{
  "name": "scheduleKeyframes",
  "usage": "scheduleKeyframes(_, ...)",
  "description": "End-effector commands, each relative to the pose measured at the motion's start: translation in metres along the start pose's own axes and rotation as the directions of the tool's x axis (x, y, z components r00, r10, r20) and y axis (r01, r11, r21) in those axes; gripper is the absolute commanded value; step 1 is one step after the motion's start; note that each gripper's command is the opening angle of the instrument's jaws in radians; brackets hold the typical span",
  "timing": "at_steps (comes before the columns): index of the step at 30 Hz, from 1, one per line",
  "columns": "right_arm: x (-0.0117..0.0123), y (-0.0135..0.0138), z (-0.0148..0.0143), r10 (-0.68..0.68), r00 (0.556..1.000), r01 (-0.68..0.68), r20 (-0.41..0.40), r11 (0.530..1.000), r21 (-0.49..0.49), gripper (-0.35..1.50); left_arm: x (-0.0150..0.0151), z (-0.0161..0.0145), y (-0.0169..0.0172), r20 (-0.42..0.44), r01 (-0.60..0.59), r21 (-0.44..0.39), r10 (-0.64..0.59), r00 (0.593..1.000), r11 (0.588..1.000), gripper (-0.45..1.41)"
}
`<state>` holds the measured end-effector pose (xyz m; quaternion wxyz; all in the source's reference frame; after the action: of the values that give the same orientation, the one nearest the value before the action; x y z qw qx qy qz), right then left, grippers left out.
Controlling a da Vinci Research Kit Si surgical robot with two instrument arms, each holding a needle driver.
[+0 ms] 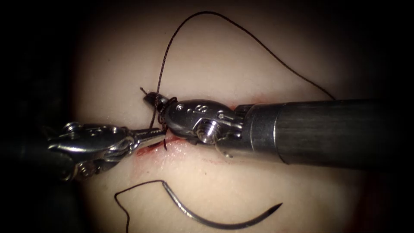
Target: Wound Closure
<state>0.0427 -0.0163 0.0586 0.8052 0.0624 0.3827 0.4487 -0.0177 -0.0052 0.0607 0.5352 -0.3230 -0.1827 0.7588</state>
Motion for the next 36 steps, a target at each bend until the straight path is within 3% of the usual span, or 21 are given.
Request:
scheduleKeyframes(1,0.0004,-0.0004,0.0007,0.004,1.0,-0.004,-0.004,1.0,-0.022,-0.35,-0.0003,0.0006,0.0001,0.001,-0.001,-0.001,0.001,1.0,1.0,-0.45)
scheduleKeyframes(6,0.0016,0.0003,-0.0005,0.042,0.999,-0.043,-0.02,0.997,-0.062,-0.35,-0.0002,0.0004,-0.0003,0.003,-0.004,-0.005,0.004,1.0,1.0,-0.43)
scheduleKeyframes(9,0.0024,0.0007,-0.0022,0.078,0.989,-0.081,-0.123,0.996,-0.026,-0.35,0.0004,0.0002,-0.0017,0.0,-0.012,0.019,0.012,1.0,1.0,-0.43)
scheduleKeyframes(11,0.0021,0.0009,-0.0032,0.086,0.985,-0.09,-0.149,0.996,-0.019,-0.35,0.0012,0.0,-0.0035,0.002,-0.017,0.06,0.017,1.0,0.998,-0.45)
scheduleKeyframes(15,-0.0006,0.0016,-0.0049,0.067,0.989,-0.055,-0.13,0.994,0.092,-0.35,0.0035,-0.0004,-0.008,-0.005,-0.027,0.13,0.028,1.0,0.991,-0.45)
scheduleKeyframes(20,-0.0014,0.0017,-0.0061,0.106,0.976,-0.058,-0.189,0.968,0.243,-0.35,0.0046,-0.0011,-0.0113,0.001,-0.028,0.192,0.028,1.0,0.981,-0.45)
scheduleKeyframes(31,-0.0022,-0.0003,-0.0087,0.06,0.988,0.003,-0.142,0.913,0.408,-0.35,0.0053,-0.0018,-0.0127,0.002,-0.075,0.279,0.077,0.997,0.957,-0.45)
scheduleKeyframes(36,-0.0023,-0.0005,-0.0097,-0.098,0.988,0.144,-0.122,0.87,0.471,-0.35,0.0063,-0.0023,-0.0133,0.016,-0.127,0.349,0.13,0.991,0.928,-0.45)
